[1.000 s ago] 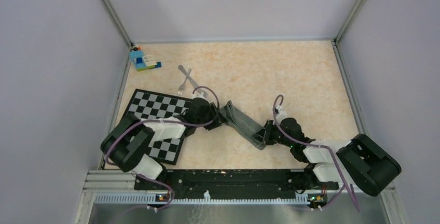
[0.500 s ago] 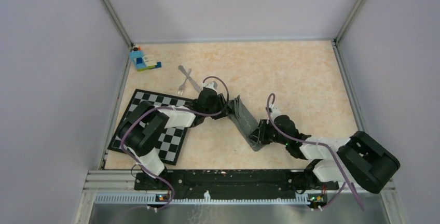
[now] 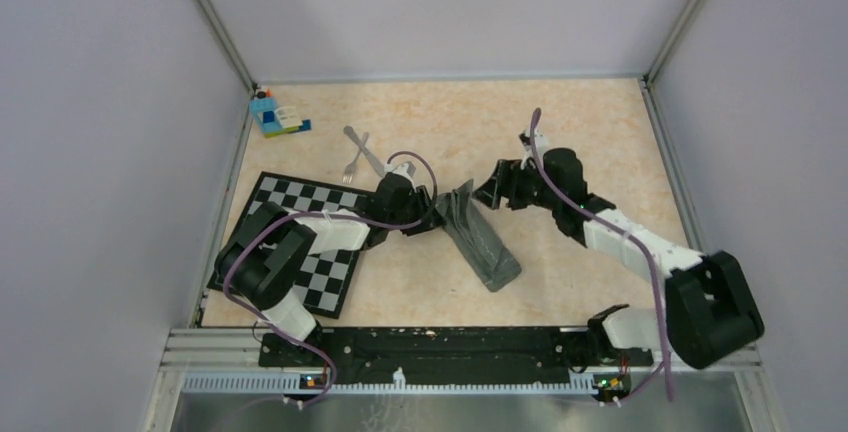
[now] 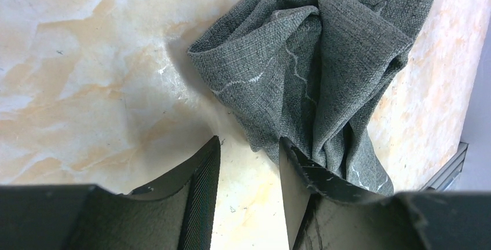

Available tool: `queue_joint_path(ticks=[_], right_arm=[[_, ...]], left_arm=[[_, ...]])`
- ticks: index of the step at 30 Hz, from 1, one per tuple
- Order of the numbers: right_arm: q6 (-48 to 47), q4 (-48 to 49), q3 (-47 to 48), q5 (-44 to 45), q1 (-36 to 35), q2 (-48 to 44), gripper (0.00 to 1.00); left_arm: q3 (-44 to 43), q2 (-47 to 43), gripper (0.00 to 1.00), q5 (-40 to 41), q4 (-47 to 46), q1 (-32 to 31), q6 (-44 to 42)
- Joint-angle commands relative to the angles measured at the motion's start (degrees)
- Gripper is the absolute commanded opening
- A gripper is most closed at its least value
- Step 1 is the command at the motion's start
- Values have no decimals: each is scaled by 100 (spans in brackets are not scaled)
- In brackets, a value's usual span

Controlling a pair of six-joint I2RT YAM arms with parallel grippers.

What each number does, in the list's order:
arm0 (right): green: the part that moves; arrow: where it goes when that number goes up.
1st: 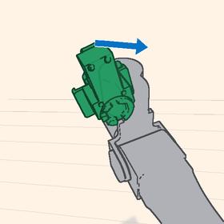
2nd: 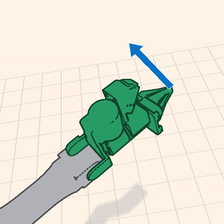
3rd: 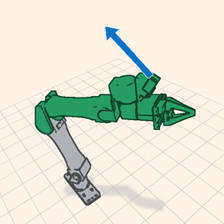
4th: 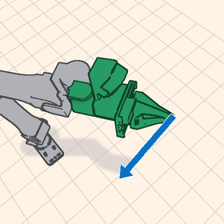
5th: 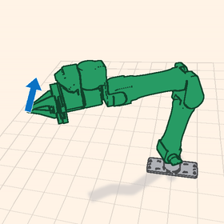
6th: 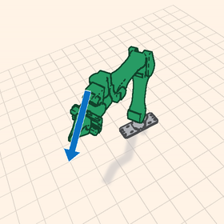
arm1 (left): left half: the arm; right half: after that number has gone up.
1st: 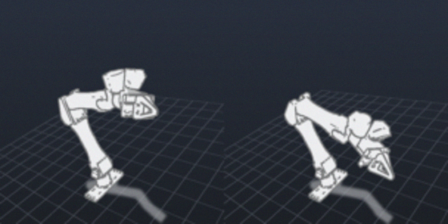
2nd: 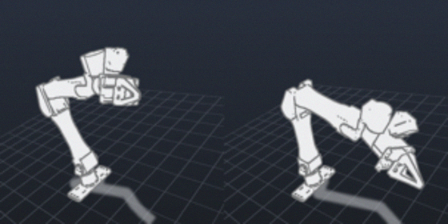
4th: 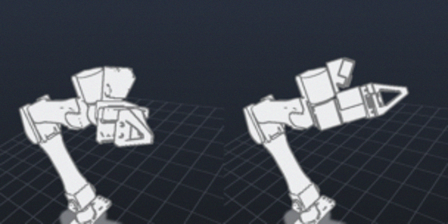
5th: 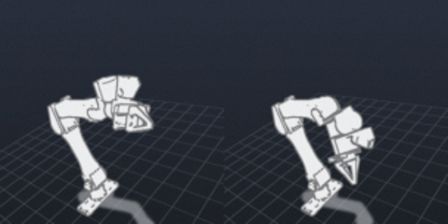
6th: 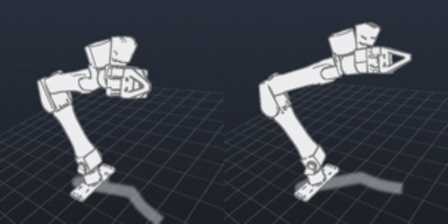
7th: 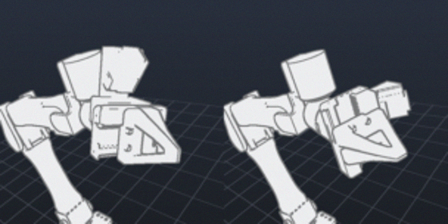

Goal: Fold the napkin into a case and place the utensils inside
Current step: Grasp the top corner of the smaller rectangle folded napkin from the folded napkin.

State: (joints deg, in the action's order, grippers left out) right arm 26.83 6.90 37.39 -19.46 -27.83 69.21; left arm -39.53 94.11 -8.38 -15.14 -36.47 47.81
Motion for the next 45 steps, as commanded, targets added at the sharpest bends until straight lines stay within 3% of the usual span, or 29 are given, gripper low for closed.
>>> queue_joint_path(ticks=[1, 7, 12, 15, 23, 26, 28, 32, 35, 41, 45], right_arm=[[-57, 515, 572, -1150, 542, 1260, 80], [107, 1949, 675, -1712, 544, 2283, 79], [134, 2216, 860, -1889, 507, 2764, 57], [3, 2152, 899, -1762, 412, 2792, 48], [-274, 1824, 1016, -1490, 177, 2831, 12], [-335, 1748, 1005, -1472, 121, 2791, 7], [-380, 1720, 982, -1453, 113, 2778, 7], [-484, 1715, 873, -1209, 83, 2626, 31], [-623, 1570, 790, -809, -4, 2373, 43], [-881, 765, 855, -37, -99, 1766, 58], [-922, 693, 894, 116, -93, 1866, 70]], left_arm=[[64, -137, 48, -124, 88, 24, -150], [54, -76, 49, -139, 42, 25, -164], [29, 33, 47, -208, -49, 18, -128], [22, 61, 46, -179, -81, 27, -139], [0, 135, 46, -204, -121, 28, -126], [-7, 147, 46, -179, -114, 32, -146], [-19, 148, 45, -178, -104, 43, -149], [-7, 143, 45, -189, -105, 37, -148], [17, 121, 44, -172, -108, 41, -145], [66, 89, 44, -178, -97, 42, -171], [63, 78, 44, -196, -115, 50, -169]])
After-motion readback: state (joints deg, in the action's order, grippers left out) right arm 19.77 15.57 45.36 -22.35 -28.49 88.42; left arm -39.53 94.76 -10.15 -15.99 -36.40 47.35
